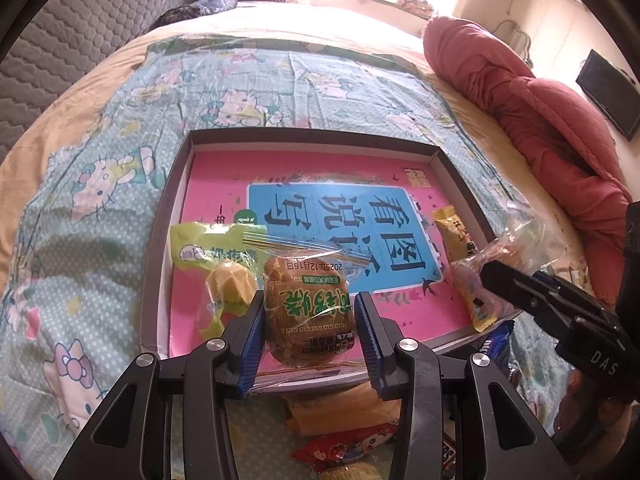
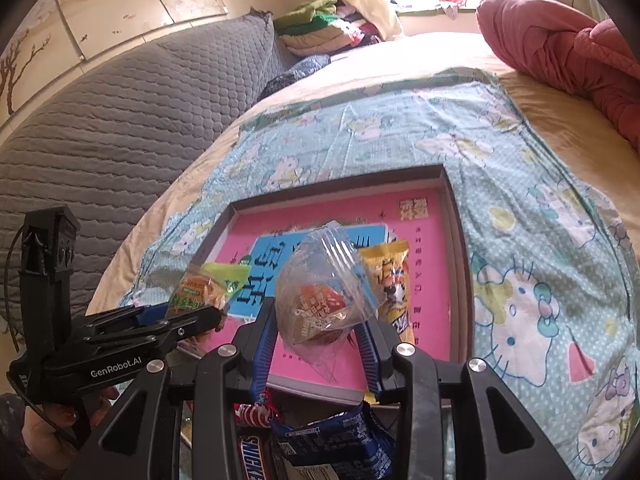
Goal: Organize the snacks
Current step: 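Carry the bread bag over the tray with the left tool while the right tool carries the candy bag there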
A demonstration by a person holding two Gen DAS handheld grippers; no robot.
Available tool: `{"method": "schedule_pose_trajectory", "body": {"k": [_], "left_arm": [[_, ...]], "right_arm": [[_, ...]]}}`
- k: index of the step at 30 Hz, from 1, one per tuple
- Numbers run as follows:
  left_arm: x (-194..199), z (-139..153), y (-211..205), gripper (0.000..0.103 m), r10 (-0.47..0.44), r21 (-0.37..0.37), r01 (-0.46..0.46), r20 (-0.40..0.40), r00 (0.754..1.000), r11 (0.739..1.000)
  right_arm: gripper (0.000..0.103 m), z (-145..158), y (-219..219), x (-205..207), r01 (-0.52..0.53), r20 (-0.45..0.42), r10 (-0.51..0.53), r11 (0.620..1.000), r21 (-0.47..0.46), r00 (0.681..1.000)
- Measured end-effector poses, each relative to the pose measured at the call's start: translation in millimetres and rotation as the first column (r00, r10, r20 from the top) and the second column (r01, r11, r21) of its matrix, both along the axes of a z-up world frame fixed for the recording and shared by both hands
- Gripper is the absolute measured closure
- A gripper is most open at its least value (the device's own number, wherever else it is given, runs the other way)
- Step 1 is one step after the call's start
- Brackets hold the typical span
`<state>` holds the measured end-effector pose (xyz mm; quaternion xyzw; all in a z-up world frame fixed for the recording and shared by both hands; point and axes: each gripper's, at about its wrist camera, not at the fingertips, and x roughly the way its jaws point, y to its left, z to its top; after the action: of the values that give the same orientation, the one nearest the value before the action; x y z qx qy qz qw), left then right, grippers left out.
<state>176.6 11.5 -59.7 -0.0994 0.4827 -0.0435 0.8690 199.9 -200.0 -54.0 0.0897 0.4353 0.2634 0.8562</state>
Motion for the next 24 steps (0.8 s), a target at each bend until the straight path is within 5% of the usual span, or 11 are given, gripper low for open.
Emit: {"method": "schedule_pose_trajectory", "body": {"k": [24], "left_arm": [[3,-16,-4,0.058,-0.007,-0.011,0.007,-0.033,0.999,1.000]], "right_arm": [[0.064,-28,14,3,-0.033,-0.090,0.022,0.992,-0.120,0.996]]}}
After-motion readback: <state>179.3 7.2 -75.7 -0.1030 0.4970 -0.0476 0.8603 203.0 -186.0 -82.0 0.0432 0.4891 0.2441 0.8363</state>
